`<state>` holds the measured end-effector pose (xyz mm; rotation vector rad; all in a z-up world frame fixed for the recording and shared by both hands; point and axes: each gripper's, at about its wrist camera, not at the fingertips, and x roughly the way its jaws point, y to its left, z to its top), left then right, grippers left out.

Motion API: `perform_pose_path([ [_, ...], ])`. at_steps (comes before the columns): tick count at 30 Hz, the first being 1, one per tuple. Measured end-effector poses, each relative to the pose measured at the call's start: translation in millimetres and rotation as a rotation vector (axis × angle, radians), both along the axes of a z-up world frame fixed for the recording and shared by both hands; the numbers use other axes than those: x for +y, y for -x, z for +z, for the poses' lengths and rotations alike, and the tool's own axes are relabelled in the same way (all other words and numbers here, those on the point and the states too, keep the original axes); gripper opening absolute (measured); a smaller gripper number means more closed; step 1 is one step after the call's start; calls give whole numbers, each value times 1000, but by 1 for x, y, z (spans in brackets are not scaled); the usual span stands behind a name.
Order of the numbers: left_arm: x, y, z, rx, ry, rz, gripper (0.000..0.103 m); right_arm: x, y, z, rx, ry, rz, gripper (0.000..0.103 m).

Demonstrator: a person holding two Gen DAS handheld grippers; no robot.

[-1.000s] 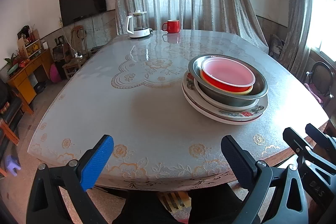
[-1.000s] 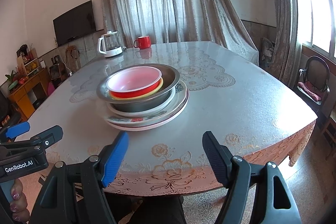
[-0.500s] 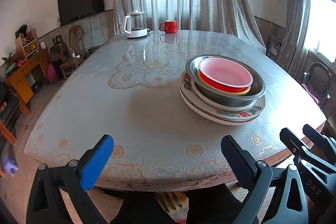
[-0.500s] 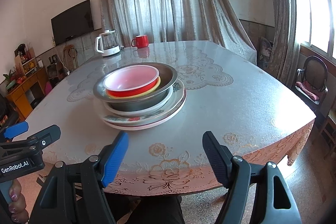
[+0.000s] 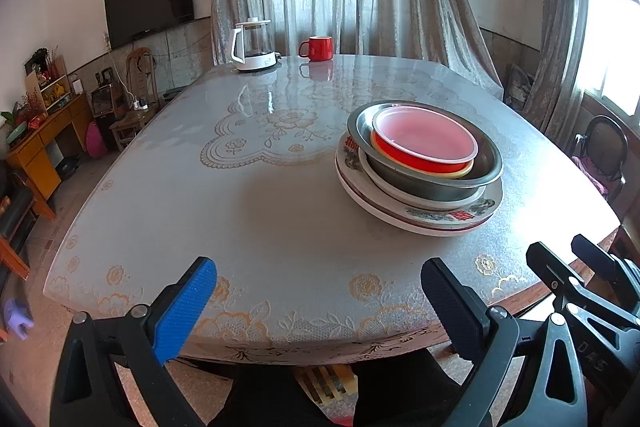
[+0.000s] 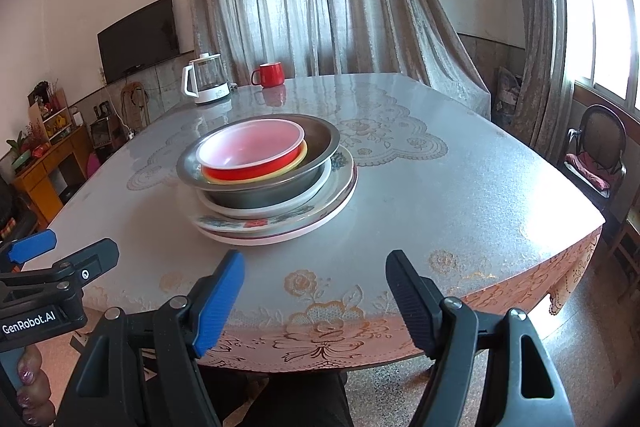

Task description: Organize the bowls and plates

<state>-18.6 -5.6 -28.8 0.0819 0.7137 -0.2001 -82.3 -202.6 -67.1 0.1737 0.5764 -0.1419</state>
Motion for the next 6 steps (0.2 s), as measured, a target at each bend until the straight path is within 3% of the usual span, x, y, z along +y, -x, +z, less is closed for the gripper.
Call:
perform_pose_path([
  [6, 0, -1, -1, 3, -4, 1, 103, 1, -3, -2, 6, 1, 2, 74],
])
